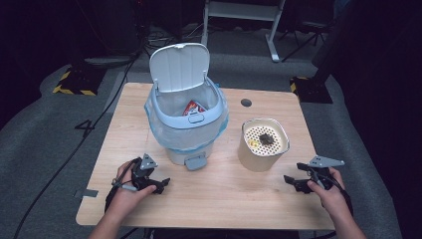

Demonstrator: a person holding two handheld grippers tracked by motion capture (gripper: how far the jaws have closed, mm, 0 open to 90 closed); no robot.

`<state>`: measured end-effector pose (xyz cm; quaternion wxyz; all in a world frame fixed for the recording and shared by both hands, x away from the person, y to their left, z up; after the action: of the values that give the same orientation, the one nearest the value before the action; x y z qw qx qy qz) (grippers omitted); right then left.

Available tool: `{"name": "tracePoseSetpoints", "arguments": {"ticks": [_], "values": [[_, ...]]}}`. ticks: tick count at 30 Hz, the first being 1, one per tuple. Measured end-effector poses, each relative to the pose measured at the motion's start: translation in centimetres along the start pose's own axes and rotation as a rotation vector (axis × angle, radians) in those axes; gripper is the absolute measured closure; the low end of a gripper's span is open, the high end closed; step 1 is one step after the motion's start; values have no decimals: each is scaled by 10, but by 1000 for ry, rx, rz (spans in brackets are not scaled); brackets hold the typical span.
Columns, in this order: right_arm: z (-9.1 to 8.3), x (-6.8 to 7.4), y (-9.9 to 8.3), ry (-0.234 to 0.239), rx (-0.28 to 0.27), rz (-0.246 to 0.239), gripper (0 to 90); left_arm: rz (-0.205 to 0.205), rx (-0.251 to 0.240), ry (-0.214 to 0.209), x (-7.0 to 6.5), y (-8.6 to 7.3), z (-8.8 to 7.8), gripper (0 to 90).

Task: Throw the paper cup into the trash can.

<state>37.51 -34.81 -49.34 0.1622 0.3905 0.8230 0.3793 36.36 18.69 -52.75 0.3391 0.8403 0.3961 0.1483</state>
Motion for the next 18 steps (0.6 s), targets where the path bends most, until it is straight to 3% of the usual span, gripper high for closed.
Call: {"name": "tracePoseSetpoints", "arguments": {"ticks": [10, 18], "values": [[20, 12, -25, -61, 7, 0, 134, -8, -1, 1, 0, 0, 0, 62], [20, 15, -25, -90, 11, 28, 121, -9, -5, 6, 0, 0, -1, 83]]}}
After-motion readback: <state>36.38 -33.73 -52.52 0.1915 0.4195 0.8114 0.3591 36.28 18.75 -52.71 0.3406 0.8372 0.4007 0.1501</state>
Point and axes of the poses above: each handheld gripper's, and its own axes: z roughly forward along the jaws, y roughly out of its top, x roughly to its left, the point moved 3 cm from there along z, roughly forward along the jaws, and after that the axes turned 1 degree about -x, right-handed, at the moved point
